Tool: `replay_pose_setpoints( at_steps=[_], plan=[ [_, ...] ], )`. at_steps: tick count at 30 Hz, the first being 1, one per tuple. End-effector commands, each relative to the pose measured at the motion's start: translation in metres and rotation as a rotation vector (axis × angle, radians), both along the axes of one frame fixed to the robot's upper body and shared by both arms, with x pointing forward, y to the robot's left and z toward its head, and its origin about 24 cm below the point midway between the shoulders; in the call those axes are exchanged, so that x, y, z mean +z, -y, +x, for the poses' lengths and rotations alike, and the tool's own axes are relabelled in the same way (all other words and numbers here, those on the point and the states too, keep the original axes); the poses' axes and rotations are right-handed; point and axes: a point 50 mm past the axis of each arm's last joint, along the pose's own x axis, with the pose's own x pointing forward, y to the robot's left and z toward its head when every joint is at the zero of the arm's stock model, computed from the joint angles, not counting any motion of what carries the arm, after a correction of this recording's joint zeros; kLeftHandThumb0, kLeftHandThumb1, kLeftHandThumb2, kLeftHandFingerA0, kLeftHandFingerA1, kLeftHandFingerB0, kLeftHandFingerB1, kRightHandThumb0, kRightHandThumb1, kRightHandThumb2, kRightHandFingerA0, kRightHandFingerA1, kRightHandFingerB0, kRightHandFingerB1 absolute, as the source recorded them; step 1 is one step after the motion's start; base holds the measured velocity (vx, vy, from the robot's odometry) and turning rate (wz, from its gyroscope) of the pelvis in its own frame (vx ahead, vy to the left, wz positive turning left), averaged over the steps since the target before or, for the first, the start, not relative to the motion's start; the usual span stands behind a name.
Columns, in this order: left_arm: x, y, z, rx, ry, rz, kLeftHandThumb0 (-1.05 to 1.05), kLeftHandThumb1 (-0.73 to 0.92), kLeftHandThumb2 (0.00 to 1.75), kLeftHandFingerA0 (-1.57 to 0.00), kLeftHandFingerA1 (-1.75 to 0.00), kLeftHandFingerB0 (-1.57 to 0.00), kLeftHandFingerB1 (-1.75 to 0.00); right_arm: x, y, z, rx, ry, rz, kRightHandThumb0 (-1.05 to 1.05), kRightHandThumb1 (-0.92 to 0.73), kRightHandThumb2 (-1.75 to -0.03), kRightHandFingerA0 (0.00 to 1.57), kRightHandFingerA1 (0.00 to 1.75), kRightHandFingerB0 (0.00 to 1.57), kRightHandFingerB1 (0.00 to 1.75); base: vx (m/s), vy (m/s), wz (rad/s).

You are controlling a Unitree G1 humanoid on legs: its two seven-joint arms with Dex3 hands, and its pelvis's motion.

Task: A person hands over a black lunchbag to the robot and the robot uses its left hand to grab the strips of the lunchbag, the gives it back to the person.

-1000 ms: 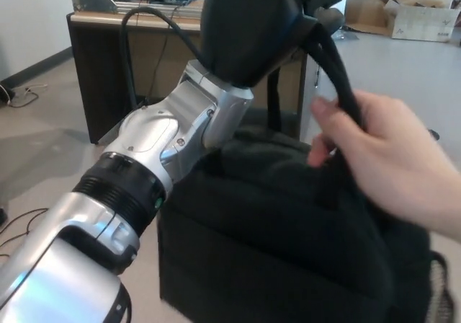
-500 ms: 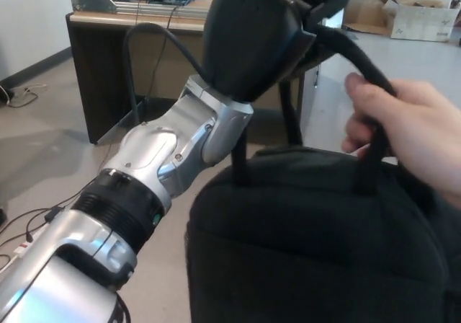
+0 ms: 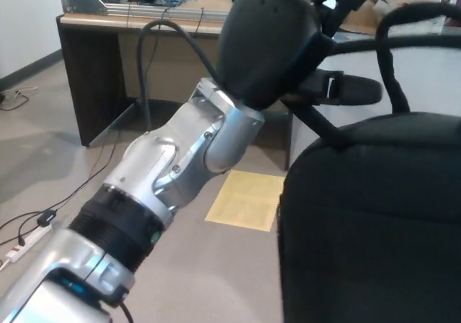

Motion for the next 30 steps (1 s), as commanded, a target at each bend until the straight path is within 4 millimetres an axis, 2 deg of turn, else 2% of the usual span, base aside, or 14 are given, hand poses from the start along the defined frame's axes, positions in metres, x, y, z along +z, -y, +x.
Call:
replay_pose_setpoints(
  at_steps=[1,2,4,5,7,10,11,16,17,18,24,25,26,30],
  plan=[
    [-0.002,-0.067,-0.004,0.039,-0.368,0.067,-0.91,0.48,0.89,0.0,0.0,0.0,0.0,-0.005,0.006,-0.007,0.034,-0.052,-0.003,-0.45,-0.59,-0.58,0.86,0.59,0.62,0.44,0.0,0.0,0.0],
    [-0.002,-0.075,-0.005,0.047,-0.367,0.061,-0.92,0.49,0.89,0.0,0.0,0.0,0.0,-0.005,0.007,-0.007,0.055,-0.064,-0.015,-0.44,-0.48,-0.89,0.86,0.75,0.58,0.61,0.0,0.0,0.0],
    [-0.006,-0.099,-0.006,0.051,-0.391,0.033,-0.92,0.57,0.58,0.0,0.0,0.0,0.0,-0.006,0.005,-0.007,0.092,-0.078,-0.032,-0.5,-0.48,-0.85,0.89,0.72,0.68,0.62,0.0,0.0,0.0],
    [-0.012,-0.112,-0.008,0.069,-0.402,0.025,-0.87,0.46,0.85,0.0,0.0,0.0,0.0,-0.008,0.005,-0.01,0.102,-0.083,-0.037,-0.45,-0.57,-0.58,0.92,0.6,0.74,0.48,0.0,0.0,0.0],
    [-0.019,-0.127,-0.01,0.107,-0.412,0.021,-0.94,0.59,0.59,0.0,0.0,0.0,0.0,-0.009,0.005,-0.013,0.107,-0.089,-0.024,-0.44,-0.57,-0.58,0.88,0.59,0.75,0.48,0.0,0.0,0.0],
    [-0.046,-0.164,-0.02,0.122,-0.49,-0.049,-0.89,0.56,0.6,0.0,0.0,0.0,0.0,-0.012,0.006,-0.018,0.12,-0.104,-0.024,-0.46,-0.58,-0.57,0.84,0.58,0.71,0.48,0.0,0.0,0.0],
    [-0.052,-0.171,-0.023,0.127,-0.51,-0.054,-0.82,0.46,0.86,0.0,0.0,0.0,-0.02,-0.011,0.006,-0.018,0.121,-0.102,-0.02,-0.46,-0.57,-0.57,0.83,0.57,0.72,0.48,0.0,0.0,0.0],
    [-0.096,-0.206,-0.042,0.16,-0.61,-0.101,-0.79,0.44,0.84,0.0,0.0,0.0,0.0,-0.011,0.007,-0.018,0.131,-0.112,-0.003,-0.48,-0.58,-0.58,0.83,0.56,0.71,0.46,0.0,0.0,0.0],
    [-0.1,-0.21,-0.044,0.166,-0.612,-0.103,-0.85,0.52,0.59,0.0,0.0,0.0,0.0,-0.011,0.007,-0.018,0.133,-0.113,-0.007,-0.49,-0.58,-0.58,0.84,0.56,0.69,0.46,0.0,0.0,0.0],
    [-0.107,-0.215,-0.047,0.177,-0.62,-0.113,-0.82,0.45,0.87,0.0,0.0,0.0,0.0,-0.011,0.007,-0.018,0.138,-0.111,-0.013,-0.48,-0.59,-0.58,0.85,0.57,0.68,0.46,0.0,0.0,0.0],
    [-0.098,-0.214,-0.053,0.157,-0.67,-0.112,-0.93,0.55,0.58,0.0,-0.03,0.0,0.0,-0.01,0.007,-0.018,0.135,-0.093,-0.012,-0.47,-0.59,-0.58,0.8,0.54,0.65,0.45,0.0,0.0,0.0],
    [-0.096,-0.213,-0.053,0.147,-0.691,-0.102,-0.87,0.44,0.86,0.0,0.0,0.0,0.0,-0.009,0.006,-0.017,0.129,-0.092,-0.007,-0.47,-0.59,-0.58,0.8,0.54,0.65,0.45,0.0,0.0,0.0],
    [-0.094,-0.212,-0.054,0.133,-0.715,-0.084,-0.97,0.57,0.58,0.0,0.0,0.0,0.0,-0.009,0.006,-0.016,0.126,-0.091,-0.004,-0.46,-0.59,-0.58,0.82,0.54,0.66,0.44,0.0,0.0,0.0],
    [-0.081,-0.201,-0.053,0.034,-0.827,-0.038,-0.99,0.48,0.64,0.0,0.0,0.0,0.0,-0.008,0.005,-0.012,0.112,-0.089,0.0,-0.48,-0.6,-0.58,0.84,0.57,0.66,0.44,0.0,0.0,0.0]
  ],
)
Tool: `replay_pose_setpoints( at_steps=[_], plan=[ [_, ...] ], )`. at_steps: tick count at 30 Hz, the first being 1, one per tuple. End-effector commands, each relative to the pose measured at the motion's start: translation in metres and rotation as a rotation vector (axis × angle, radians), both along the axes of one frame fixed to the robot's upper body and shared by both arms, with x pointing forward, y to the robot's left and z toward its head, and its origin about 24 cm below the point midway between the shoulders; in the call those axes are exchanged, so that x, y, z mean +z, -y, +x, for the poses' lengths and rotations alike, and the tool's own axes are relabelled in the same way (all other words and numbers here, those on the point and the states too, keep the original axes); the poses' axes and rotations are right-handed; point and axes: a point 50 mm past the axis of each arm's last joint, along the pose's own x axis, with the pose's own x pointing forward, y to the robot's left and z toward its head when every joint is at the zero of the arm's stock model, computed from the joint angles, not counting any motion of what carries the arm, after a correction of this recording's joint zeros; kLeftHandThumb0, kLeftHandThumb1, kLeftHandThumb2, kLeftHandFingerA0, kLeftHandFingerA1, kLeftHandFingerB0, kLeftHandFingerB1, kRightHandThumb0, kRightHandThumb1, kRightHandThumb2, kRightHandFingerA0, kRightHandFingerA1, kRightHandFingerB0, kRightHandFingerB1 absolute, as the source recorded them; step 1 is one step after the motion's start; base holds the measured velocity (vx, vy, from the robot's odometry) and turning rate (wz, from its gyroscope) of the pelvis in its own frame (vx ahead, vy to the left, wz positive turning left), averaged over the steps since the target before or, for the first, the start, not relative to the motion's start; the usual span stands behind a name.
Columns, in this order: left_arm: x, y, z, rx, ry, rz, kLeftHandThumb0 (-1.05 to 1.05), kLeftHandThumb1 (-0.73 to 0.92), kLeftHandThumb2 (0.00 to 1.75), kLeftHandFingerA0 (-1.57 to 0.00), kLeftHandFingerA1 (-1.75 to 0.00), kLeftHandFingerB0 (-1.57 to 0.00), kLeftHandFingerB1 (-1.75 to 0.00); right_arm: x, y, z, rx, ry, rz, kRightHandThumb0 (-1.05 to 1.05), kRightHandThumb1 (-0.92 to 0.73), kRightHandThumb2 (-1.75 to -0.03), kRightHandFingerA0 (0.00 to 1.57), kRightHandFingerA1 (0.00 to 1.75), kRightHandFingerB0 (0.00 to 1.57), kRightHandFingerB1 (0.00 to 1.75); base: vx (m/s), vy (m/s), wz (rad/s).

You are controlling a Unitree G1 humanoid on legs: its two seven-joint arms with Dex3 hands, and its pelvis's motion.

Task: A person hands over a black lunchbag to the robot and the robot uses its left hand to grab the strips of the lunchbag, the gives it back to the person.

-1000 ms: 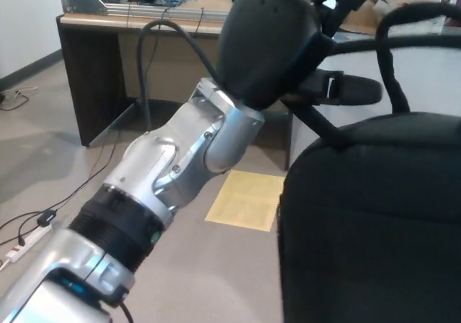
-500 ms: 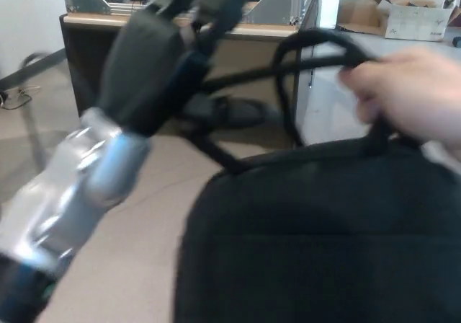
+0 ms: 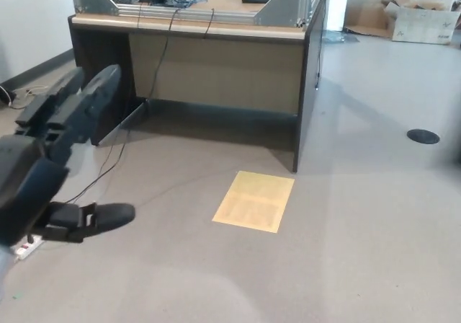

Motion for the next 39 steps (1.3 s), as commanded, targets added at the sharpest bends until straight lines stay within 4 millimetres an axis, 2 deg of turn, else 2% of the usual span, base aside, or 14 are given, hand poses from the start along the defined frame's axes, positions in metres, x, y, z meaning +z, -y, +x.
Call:
replay_pose_setpoints(
  at_steps=[1,3,5,7,13,16,17,18,22,27,28,29,38,39],
  plan=[
    [0.025,-0.002,-0.019,-0.252,-0.287,-0.059,-0.97,0.39,0.7,0.0,0.0,0.0,0.0,0.003,0.011,-0.002,0.017,-0.02,-0.012,-0.49,-0.6,-0.59,0.82,0.55,0.65,0.43,0.0,0.0,0.0],
    [0.028,0.0,-0.021,-0.256,-0.283,-0.046,-0.96,0.51,0.57,0.0,-0.02,0.0,0.0,0.005,0.012,0.0,0.022,-0.014,-0.008,-0.49,-0.6,-0.59,0.82,0.56,0.64,0.44,0.0,0.0,0.0],
    [0.03,0.001,-0.022,-0.271,-0.278,-0.053,-0.81,0.39,0.84,0.0,0.0,0.0,0.0,0.007,0.012,0.001,0.026,-0.01,0.003,-0.51,-0.6,-0.58,0.8,0.57,0.65,0.44,0.0,0.0,0.0],
    [0.01,-0.008,-0.021,-0.246,-0.314,-0.086,-0.99,0.52,0.64,0.0,-0.02,0.0,0.0,0.008,0.013,0.002,0.03,0.001,-0.001,-0.49,-0.58,-0.58,0.85,0.58,0.69,0.46,0.0,0.0,0.0],
    [-0.095,-0.043,-0.034,-0.083,-0.554,-0.241,-0.85,0.52,0.58,0.0,-0.08,0.0,0.0,0.012,0.012,0.005,0.083,-0.002,-0.026,-0.49,-0.59,-0.58,0.9,0.63,0.76,0.49,0.0,0.0,0.0],
    [-0.129,-0.053,-0.046,-0.04,-0.649,-0.294,-0.8,0.46,0.84,0.0,-0.04,0.0,-0.01,0.013,0.01,0.005,0.119,-0.017,-0.044,-0.5,-0.59,-0.58,0.92,0.66,0.77,0.5,0.0,0.0,0.0],
    [-0.142,-0.057,-0.05,-0.017,-0.674,-0.315,-0.79,0.54,0.57,0.0,-0.1,0.0,0.0,0.014,0.009,0.008,0.124,-0.02,-0.044,-0.5,-0.58,-0.58,0.94,0.67,0.78,0.5,0.0,0.0,0.0],
    [-0.162,-0.063,-0.059,0.011,-0.715,-0.35,-0.8,0.48,0.85,0.0,-0.08,0.0,-0.01,0.015,0.009,0.009,0.13,-0.025,-0.042,-0.53,-0.52,-0.62,0.96,0.72,0.74,0.51,0.0,0.0,0.0],
    [-0.196,-0.083,-0.08,0.142,-0.782,-0.342,-0.78,0.51,0.89,0.0,-0.17,0.0,-0.1,0.013,0.008,0.006,0.136,-0.036,-0.006,-0.5,-0.57,-0.57,0.96,0.72,0.8,0.51,0.0,0.0,0.0],
    [-0.217,-0.097,-0.095,0.248,-0.817,-0.311,-0.83,0.59,0.95,0.0,-0.33,-0.15,-0.3,0.013,0.009,0.004,0.144,-0.06,0.027,-0.48,-0.56,-0.57,0.98,0.73,0.81,0.51,0.0,0.0,0.0],
    [-0.221,-0.1,-0.096,0.271,-0.824,-0.317,-0.38,0.34,0.96,-0.01,-0.48,0.0,-0.46,0.014,0.009,0.005,0.15,-0.062,0.03,-0.51,-0.52,-0.6,0.97,0.75,0.78,0.52,0.0,0.0,0.0],
    [-0.224,-0.102,-0.097,0.292,-0.827,-0.312,-0.81,0.71,0.62,-0.21,-0.31,-0.19,-0.27,0.014,0.008,0.005,0.157,-0.064,0.034,-0.51,-0.52,-0.6,0.97,0.76,0.78,0.52,0.0,0.0,0.0],
    [-0.237,-0.107,-0.102,0.327,-0.851,-0.305,-0.77,0.7,0.62,-0.24,-0.31,-0.23,-0.28,0.015,0.009,0.003,0.218,-0.1,0.067,-0.52,-0.54,-0.59,0.99,0.71,0.8,0.53,0.0,0.0,0.0],
    [-0.238,-0.107,-0.102,0.328,-0.855,-0.303,-0.77,0.7,0.62,-0.25,-0.31,-0.23,-0.28,0.014,0.009,0.002,0.226,-0.11,0.068,-0.47,-0.48,-0.89,0.9,0.79,0.69,0.64,0.0,0.0,0.0]
  ],
)
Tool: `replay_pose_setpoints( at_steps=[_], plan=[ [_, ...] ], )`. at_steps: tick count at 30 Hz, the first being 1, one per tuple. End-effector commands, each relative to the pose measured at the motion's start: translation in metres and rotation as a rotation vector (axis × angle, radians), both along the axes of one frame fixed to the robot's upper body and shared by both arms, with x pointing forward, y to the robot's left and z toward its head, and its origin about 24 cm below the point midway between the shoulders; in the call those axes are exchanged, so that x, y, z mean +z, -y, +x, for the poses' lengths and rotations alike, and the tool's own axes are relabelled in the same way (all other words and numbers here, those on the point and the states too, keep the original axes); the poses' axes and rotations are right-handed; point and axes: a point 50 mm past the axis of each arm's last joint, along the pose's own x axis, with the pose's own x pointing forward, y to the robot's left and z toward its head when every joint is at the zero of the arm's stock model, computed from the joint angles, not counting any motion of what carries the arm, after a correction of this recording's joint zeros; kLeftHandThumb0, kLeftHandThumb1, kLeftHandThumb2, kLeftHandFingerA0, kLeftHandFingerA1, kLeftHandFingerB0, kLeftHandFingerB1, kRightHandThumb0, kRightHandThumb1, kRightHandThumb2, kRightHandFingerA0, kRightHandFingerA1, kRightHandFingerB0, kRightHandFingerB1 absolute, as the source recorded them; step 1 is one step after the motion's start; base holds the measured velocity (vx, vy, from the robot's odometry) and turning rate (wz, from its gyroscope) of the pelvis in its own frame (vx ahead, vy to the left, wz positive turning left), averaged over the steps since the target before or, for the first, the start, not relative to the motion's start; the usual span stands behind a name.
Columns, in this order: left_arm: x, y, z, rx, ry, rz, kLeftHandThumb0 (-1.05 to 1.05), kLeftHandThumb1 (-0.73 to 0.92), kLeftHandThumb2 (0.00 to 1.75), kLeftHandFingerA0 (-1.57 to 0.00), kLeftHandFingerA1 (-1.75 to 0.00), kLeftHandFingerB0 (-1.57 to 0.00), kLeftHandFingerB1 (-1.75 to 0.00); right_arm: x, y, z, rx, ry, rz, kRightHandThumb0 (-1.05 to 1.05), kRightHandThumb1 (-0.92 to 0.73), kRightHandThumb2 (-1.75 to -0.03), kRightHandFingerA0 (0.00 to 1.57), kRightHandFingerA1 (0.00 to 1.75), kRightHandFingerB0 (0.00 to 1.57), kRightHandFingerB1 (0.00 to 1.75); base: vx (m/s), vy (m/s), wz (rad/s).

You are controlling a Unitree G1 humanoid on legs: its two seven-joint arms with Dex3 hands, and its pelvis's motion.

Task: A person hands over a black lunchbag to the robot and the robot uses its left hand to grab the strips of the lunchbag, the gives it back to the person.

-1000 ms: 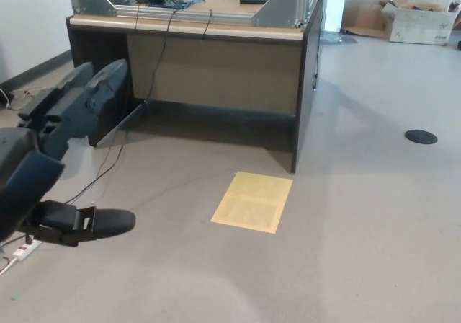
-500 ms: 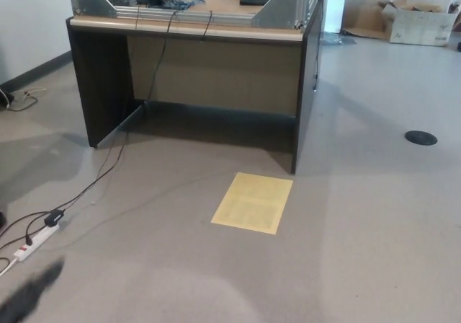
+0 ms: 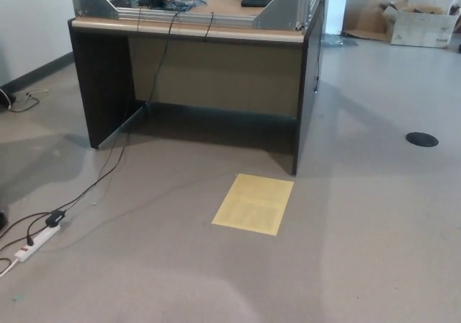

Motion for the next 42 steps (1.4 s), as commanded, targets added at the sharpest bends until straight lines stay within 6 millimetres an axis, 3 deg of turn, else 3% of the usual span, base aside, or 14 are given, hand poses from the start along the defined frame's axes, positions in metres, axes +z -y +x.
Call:
replay_pose_setpoints(
  at_steps=[1,8,9,11,13,14,17,18,21,24,25,28,29,42],
  plan=[
    [0.002,0.003,0.001,-0.036,0.058,0.033,-0.78,0.71,0.62,-0.24,-0.31,-0.23,-0.28,-0.001,0.008,-0.006,0.047,-0.069,0.015,-0.52,-0.52,-0.6,1.0,0.69,0.79,0.51,0.0,0.0,0.0],
    [-0.004,0.003,-0.004,-0.036,0.022,0.032,-0.76,0.69,0.61,-0.28,-0.32,-0.23,-0.29,-0.004,0.006,-0.011,0.077,-0.096,-0.012,-0.51,-0.52,-0.59,1.0,0.67,0.77,0.51,0.0,0.0,0.0],
    [-0.007,0.002,-0.009,-0.041,0.005,0.03,-0.78,0.56,0.86,-0.26,-0.44,-0.17,-0.39,-0.006,0.006,-0.016,0.084,-0.106,-0.013,-0.5,-0.53,-0.59,1.01,0.67,0.77,0.52,0.0,0.0,0.0],
    [-0.007,0.002,-0.009,-0.041,0.0,0.029,-0.79,0.56,0.87,-0.3,-0.45,-0.17,-0.39,-0.006,0.006,-0.016,0.09,-0.108,-0.015,-0.5,-0.53,-0.59,1.01,0.68,0.77,0.51,0.0,0.0,0.0],
    [-0.007,0.002,-0.009,-0.043,-0.003,0.025,-0.77,0.69,0.62,-0.45,-0.36,-0.23,-0.29,-0.007,0.006,-0.018,0.094,-0.125,0.0,-0.49,-0.54,-0.59,1.02,0.69,0.76,0.51,0.0,0.0,0.0],
    [-0.006,0.002,-0.006,-0.044,0.002,0.028,-0.8,0.57,0.87,-0.26,-0.43,-0.18,-0.39,-0.006,0.006,-0.016,0.101,-0.123,-0.005,-0.48,-0.54,-0.59,1.02,0.69,0.75,0.51,0.0,0.0,0.0],
    [-0.006,0.002,-0.005,-0.043,0.002,0.035,-0.8,0.57,0.86,-0.22,-0.42,-0.2,-0.39,-0.003,0.006,-0.014,0.122,-0.143,-0.042,-0.48,-0.57,-0.58,1.04,0.69,0.78,0.5,0.0,0.0,0.0],
    [-0.007,0.002,-0.006,-0.041,-0.005,0.032,-0.77,0.69,0.62,-0.28,-0.32,-0.23,-0.29,-0.004,0.006,-0.016,0.123,-0.147,-0.038,-0.49,-0.56,-0.57,1.04,0.69,0.78,0.5,0.0,0.0,0.0],
    [-0.006,0.001,-0.007,-0.046,-0.008,0.03,-0.78,0.57,0.88,-0.28,-0.45,-0.17,-0.39,-0.004,0.007,-0.019,0.129,-0.15,-0.038,-0.47,-0.56,-0.57,1.03,0.63,0.77,0.49,0.0,0.0,0.0],
    [-0.005,0.001,-0.005,-0.05,-0.01,0.034,-0.81,0.58,0.88,-0.24,-0.43,-0.18,-0.39,-0.004,0.008,-0.019,0.122,-0.164,-0.027,-0.46,-0.56,-0.57,0.99,0.62,0.76,0.48,0.0,0.0,0.0],
    [-0.005,0.002,-0.004,-0.05,-0.006,0.034,-0.78,0.7,0.62,-0.28,-0.32,-0.23,-0.29,-0.004,0.009,-0.018,0.118,-0.169,-0.02,-0.44,-0.56,-0.57,0.98,0.63,0.75,0.49,0.0,0.0,0.0],
    [-0.004,0.002,-0.001,-0.047,0.003,0.023,-0.77,0.69,0.62,-0.28,-0.32,-0.23,-0.28,-0.003,0.01,-0.016,0.114,-0.176,-0.008,-0.45,-0.57,-0.57,0.97,0.63,0.75,0.49,0.0,0.0,0.0],
    [-0.003,0.002,0.0,-0.045,0.003,0.015,-0.79,0.56,0.86,-0.22,-0.42,-0.18,-0.38,-0.003,0.01,-0.016,0.111,-0.175,-0.001,-0.46,-0.57,-0.57,0.97,0.63,0.76,0.49,0.0,0.0,0.0],
    [-0.005,0.002,-0.002,-0.035,-0.005,-0.009,-0.79,0.55,0.85,-0.22,-0.42,-0.17,-0.38,-0.006,0.013,-0.019,0.111,-0.188,0.026,-0.48,-0.57,-0.58,0.97,0.62,0.75,0.48,0.0,0.0,0.0]
  ],
)
